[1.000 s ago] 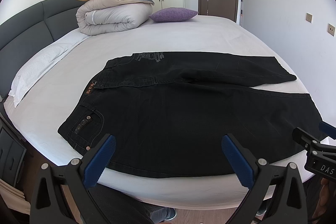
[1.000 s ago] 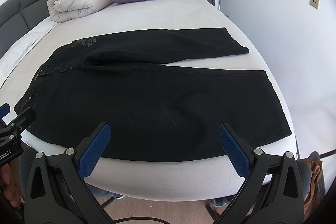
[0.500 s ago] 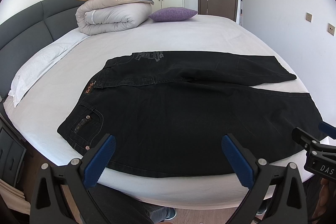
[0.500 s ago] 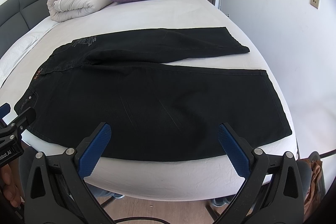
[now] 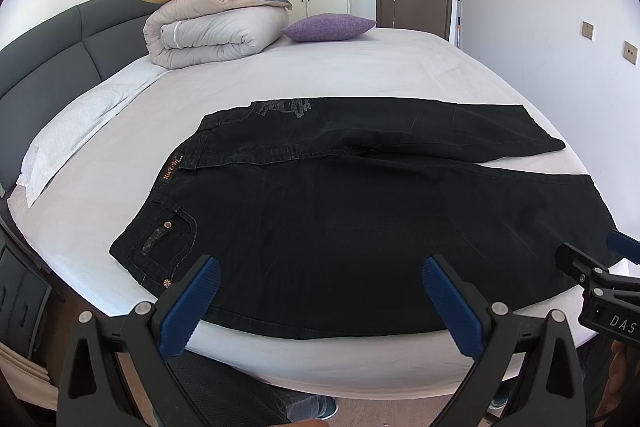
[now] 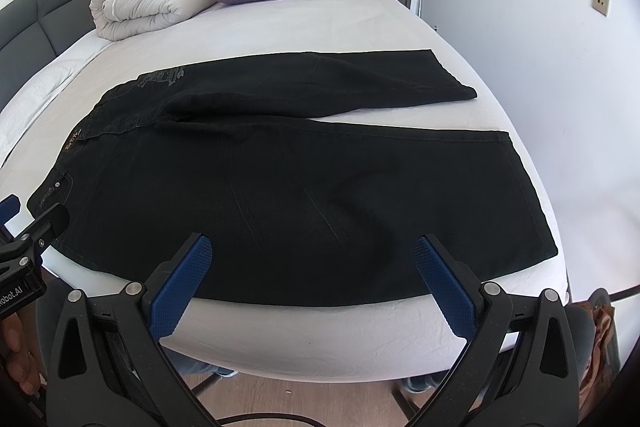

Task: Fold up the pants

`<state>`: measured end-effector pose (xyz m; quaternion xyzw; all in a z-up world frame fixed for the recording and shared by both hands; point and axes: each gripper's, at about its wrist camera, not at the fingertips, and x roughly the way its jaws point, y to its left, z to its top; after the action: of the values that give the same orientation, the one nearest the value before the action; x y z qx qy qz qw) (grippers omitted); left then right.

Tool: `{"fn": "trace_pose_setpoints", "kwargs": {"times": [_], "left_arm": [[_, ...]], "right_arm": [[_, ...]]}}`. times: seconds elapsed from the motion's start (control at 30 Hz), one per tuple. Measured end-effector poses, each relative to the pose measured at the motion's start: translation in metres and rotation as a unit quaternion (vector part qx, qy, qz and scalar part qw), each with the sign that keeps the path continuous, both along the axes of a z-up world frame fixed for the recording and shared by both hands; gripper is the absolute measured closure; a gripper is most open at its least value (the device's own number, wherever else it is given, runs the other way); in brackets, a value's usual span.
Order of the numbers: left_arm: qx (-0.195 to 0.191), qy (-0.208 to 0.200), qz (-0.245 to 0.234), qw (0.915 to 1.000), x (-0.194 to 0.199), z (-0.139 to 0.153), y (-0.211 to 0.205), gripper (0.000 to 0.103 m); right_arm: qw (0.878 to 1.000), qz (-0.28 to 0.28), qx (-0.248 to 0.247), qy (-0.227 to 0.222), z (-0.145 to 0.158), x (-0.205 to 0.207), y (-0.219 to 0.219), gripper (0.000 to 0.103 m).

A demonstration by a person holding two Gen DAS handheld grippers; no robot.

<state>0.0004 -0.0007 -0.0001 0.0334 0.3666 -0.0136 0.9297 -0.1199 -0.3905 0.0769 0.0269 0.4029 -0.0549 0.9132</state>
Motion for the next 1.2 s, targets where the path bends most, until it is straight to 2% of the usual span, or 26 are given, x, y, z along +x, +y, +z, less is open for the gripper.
{"fn": "trace_pose_setpoints", "kwargs": {"times": [0.27, 0.43, 0.57, 0.67, 0.73, 0.8, 0.87, 0.93, 1.0, 1.03, 1.13, 1.2], "left_arm": [[-0.001, -0.004, -0.005, 1.0, 0.0, -0.006, -0.003, 0.0], [-0.023, 0.024, -0.011, 0.9994, 0.011, -0.022, 0.004, 0.0], [-0.014, 0.045, -0.011, 0.9988, 0.02, -0.043, 0.013, 0.0], [-0.053, 0.06, -0.021, 0.9966, 0.029, -0.054, 0.027, 0.0], [-0.062, 0.053, -0.024, 0.9964, 0.034, -0.055, 0.032, 0.0], [-0.039, 0.049, -0.011, 0.998, 0.044, -0.055, 0.036, 0.0], [-0.018, 0.076, -0.001, 0.9969, 0.058, -0.061, 0.037, 0.0], [-0.019, 0.102, 0.006, 0.9946, 0.073, -0.066, 0.042, 0.0], [-0.021, 0.108, 0.008, 0.9939, 0.088, -0.065, 0.048, 0.0], [-0.01, 0.1, 0.003, 0.995, 0.096, -0.062, 0.05, 0.0], [0.06, 0.064, -0.025, 0.9958, 0.137, -0.049, 0.054, 0.001], [0.093, 0.047, -0.06, 0.9927, 0.177, -0.041, 0.063, 0.015]], "right_arm": [[1.0, 0.002, 0.003, 0.004, -0.009, -0.002, 0.004, 0.0], [1.0, 0.01, 0.018, 0.008, -0.019, 0.002, 0.003, 0.0], [0.998, 0.027, 0.051, 0.003, -0.023, 0.011, -0.004, 0.0], [0.997, 0.043, 0.061, -0.01, -0.024, 0.019, -0.006, 0.0], [0.996, 0.053, 0.065, -0.017, -0.024, 0.025, -0.008, 0.0], [0.995, 0.065, 0.069, -0.026, -0.023, 0.032, -0.01, 0.0], [0.994, 0.079, 0.07, -0.035, -0.021, 0.039, -0.012, 0.0], [0.992, 0.096, 0.073, -0.043, -0.019, 0.049, -0.014, 0.0], [0.99, 0.108, 0.08, -0.045, -0.014, 0.068, -0.027, 0.0], [0.989, 0.116, 0.081, -0.046, -0.011, 0.076, -0.031, 0.0], [0.985, 0.148, 0.079, -0.042, -0.009, 0.103, -0.043, 0.0], [0.981, 0.172, 0.079, -0.037, -0.007, 0.126, -0.043, 0.0]]}}
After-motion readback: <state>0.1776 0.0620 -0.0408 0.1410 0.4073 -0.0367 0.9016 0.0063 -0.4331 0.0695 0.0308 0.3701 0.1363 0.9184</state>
